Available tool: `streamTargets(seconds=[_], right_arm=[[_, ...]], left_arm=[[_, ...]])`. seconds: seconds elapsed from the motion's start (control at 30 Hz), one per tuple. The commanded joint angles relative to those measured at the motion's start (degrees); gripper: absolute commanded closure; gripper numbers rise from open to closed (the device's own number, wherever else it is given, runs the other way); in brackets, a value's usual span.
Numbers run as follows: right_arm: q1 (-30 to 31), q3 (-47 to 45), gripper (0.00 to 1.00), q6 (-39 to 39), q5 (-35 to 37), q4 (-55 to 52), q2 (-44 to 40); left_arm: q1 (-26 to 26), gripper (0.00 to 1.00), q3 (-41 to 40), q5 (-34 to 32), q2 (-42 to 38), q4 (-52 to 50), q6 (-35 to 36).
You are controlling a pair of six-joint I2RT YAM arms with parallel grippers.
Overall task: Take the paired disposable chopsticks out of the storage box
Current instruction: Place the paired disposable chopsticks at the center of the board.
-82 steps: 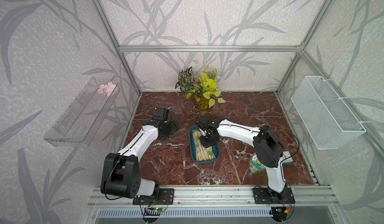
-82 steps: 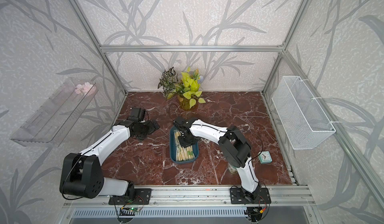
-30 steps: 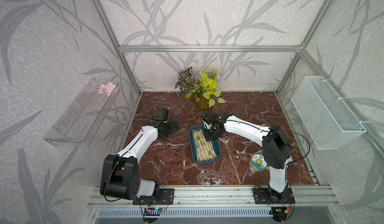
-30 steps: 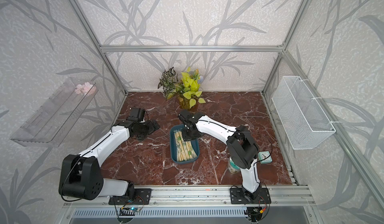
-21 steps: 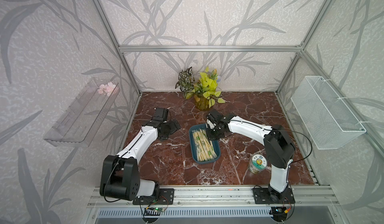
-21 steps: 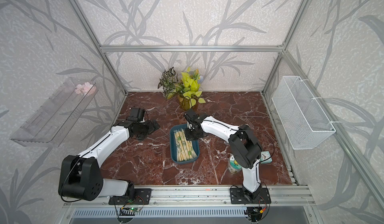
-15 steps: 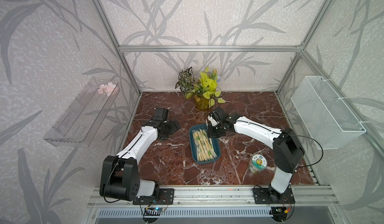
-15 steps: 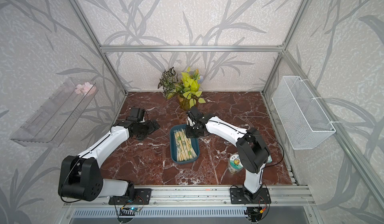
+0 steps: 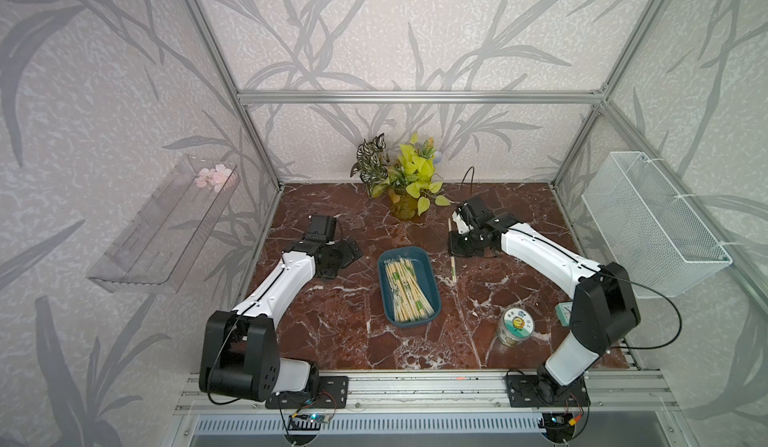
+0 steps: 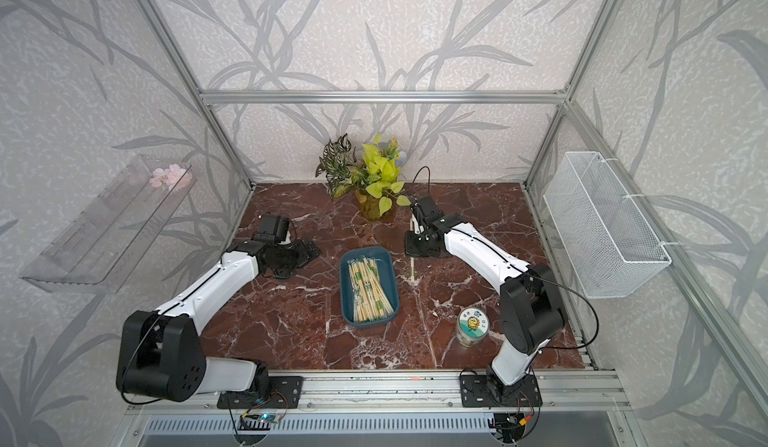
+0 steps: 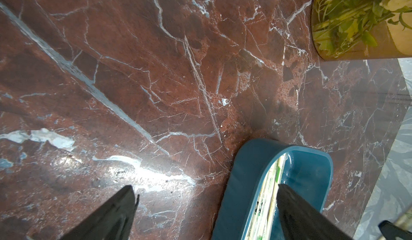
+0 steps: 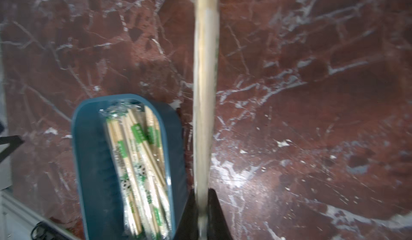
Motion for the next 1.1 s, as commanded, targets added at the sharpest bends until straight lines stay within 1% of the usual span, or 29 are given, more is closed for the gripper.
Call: streamTargets(seconds=[0.0, 0.2, 0.37, 0.47, 0.63, 0.8, 1.07], right_arm=[[-0.85, -0.90, 1.00, -2.75, 5.22, -4.16, 2.74], [-0.96, -0.70, 0.99, -3.10, 7.38, -5.40, 7.64], [-0.88, -2.98, 0.97, -2.36, 8.63, -5.06, 8.35], [-0.92, -4.96, 0.93, -1.37, 9.95, -4.85, 8.00], [-0.92, -6.17, 0.85, -0.95, 10.00, -4.57, 8.39], [-0.88, -6.08, 0.72, -0.56, 10.08, -4.46, 7.74], [-0.94, -4.21, 0.66, 0.18, 8.58, -5.51, 4.58]], left_arm=[[0.21, 0.01, 0.20, 0.80, -1.62, -0.55, 0.05], [0.17, 0.01, -0.98, 0.85, -2.24, -0.61, -0.30], [0.20, 0.01, -0.78, 1.19, -1.53, -0.36, -0.48], [0.12, 0.01, -0.21, 1.61, -0.51, -0.35, -0.48], [-0.05, 0.01, -0.47, 2.14, 0.70, 0.87, -1.44], [-0.23, 0.01, 0.42, 2.48, 2.08, 0.39, -1.01], [-0.23, 0.01, 0.58, 2.07, 1.85, -0.05, -0.83]])
